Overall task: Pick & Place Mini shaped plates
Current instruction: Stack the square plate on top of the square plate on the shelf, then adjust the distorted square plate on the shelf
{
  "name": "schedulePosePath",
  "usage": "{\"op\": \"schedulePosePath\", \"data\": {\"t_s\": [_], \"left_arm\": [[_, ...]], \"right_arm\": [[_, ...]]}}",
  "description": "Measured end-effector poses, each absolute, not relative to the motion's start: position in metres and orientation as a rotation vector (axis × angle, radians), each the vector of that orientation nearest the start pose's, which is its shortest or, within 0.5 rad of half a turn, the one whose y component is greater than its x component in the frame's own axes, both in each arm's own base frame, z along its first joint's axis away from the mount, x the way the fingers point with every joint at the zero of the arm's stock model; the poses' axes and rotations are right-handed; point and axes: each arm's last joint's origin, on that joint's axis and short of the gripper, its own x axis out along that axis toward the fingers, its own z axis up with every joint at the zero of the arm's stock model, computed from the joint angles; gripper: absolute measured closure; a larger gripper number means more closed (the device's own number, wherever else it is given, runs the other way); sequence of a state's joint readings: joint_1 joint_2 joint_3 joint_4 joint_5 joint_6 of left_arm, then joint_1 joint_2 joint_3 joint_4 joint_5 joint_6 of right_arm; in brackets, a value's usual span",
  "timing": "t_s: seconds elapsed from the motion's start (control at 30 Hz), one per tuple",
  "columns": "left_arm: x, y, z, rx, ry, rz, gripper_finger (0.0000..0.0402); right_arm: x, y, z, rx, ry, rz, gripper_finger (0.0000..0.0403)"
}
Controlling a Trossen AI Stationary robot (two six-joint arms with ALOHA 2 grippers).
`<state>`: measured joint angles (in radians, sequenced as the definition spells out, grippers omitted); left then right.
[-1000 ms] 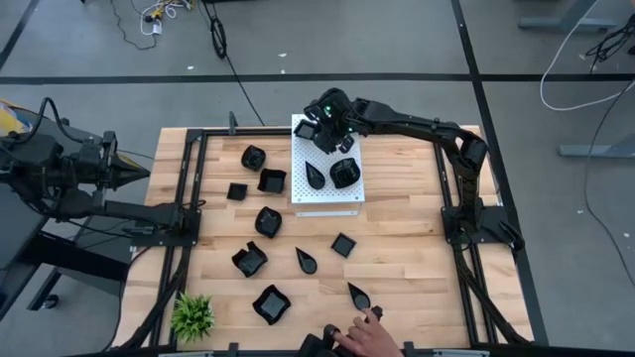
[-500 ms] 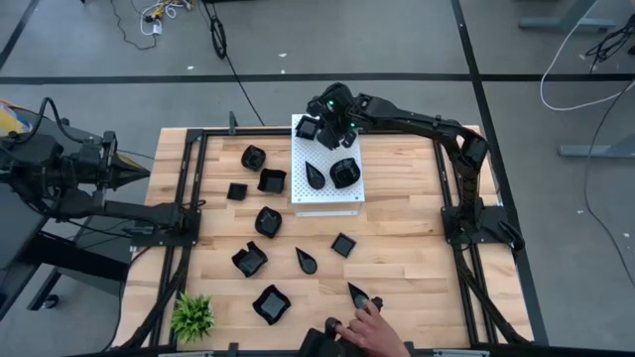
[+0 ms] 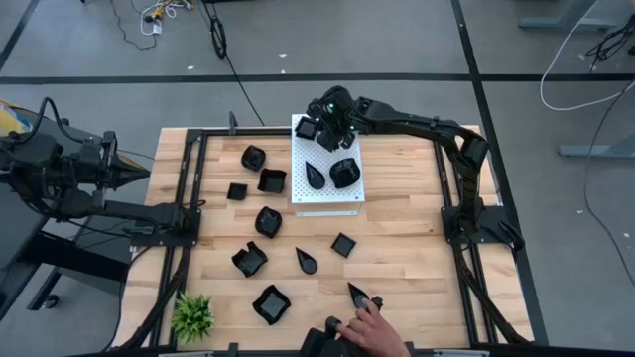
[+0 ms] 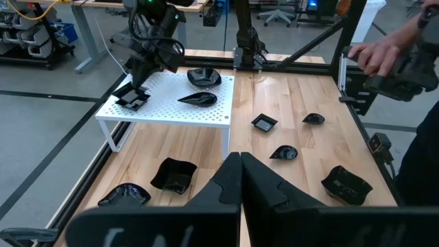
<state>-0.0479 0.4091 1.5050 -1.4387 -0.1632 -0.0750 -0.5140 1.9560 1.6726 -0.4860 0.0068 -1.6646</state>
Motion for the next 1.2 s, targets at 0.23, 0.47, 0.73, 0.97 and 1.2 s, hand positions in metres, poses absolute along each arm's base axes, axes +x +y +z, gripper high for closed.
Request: {"op": "schedulePosePath", "data": {"t_s": [0.23,0.47,0.73,0.97,1.2], "left_arm": [[-0.072,0.008,0.421,-0.038,0.337,0.127,0.0399],[-0.072,0.008,0.421,-0.038,0.337,0.127,0.0399],[-0.073,0.008,0.421,-0.038,0.337,0.127,0.0399],[-0.072,0.008,0.421,-0.038,0.337,0.127,0.0399],[-0.073,0.008,0.421,-0.038,0.337,0.127,0.0399]], "right_arm": [[0.382,-0.217,0.268,-1.326,0.954,0.267,0.0402],[0.382,-0.216,0.268,-1.255,0.946,0.236,0.0386],[0.382,-0.216,0.268,-1.251,0.947,0.235,0.0366],[0.381,-0.216,0.270,-1.252,0.947,0.234,0.0345],[0.373,-0.211,0.285,-1.233,0.940,0.214,0.0324]]}}
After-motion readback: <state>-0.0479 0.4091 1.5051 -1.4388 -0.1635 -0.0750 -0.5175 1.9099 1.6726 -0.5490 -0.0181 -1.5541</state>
